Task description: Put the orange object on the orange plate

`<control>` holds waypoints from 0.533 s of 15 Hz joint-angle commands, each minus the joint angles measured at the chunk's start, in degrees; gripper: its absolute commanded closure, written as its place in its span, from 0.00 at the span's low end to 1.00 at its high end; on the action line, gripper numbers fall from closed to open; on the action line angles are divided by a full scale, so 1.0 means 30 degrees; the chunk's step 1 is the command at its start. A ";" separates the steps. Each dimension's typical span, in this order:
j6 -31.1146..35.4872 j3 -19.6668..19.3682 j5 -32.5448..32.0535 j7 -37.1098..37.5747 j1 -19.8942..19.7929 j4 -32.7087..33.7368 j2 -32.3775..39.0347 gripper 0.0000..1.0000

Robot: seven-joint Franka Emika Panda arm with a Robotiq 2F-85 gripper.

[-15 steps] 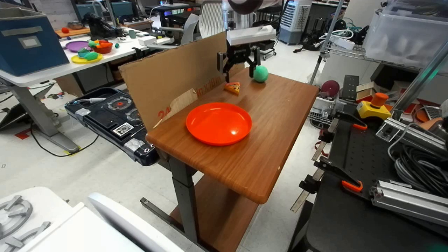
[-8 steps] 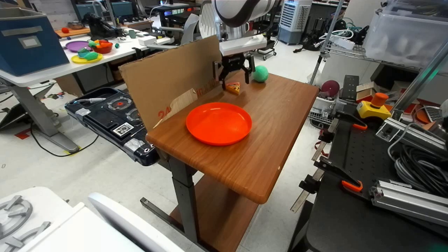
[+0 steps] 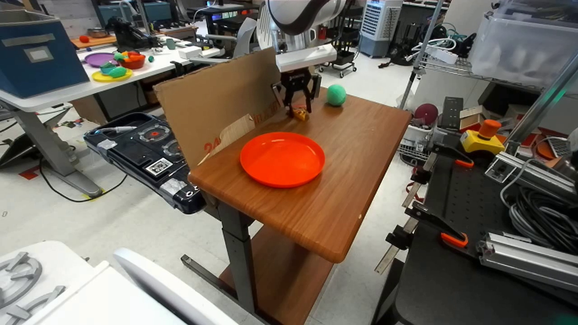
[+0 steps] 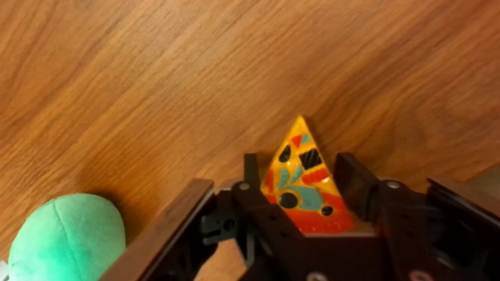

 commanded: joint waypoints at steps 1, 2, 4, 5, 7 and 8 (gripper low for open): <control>-0.1127 -0.0044 0.0274 0.0057 -0.0092 0.1151 0.0490 0.73; -0.1212 0.0052 0.0398 0.0000 -0.0169 0.0980 0.0305 0.74; -0.0744 0.0297 0.0550 -0.0352 0.0037 -0.0753 -0.1123 0.75; 0.0068 0.0313 0.0407 -0.0571 0.0372 -0.2183 -0.2219 0.75; 0.1921 0.0470 0.0196 -0.1000 0.0929 -0.4301 -0.4026 0.75; 0.2744 0.0615 0.0188 -0.1334 0.1164 -0.5089 -0.4750 0.75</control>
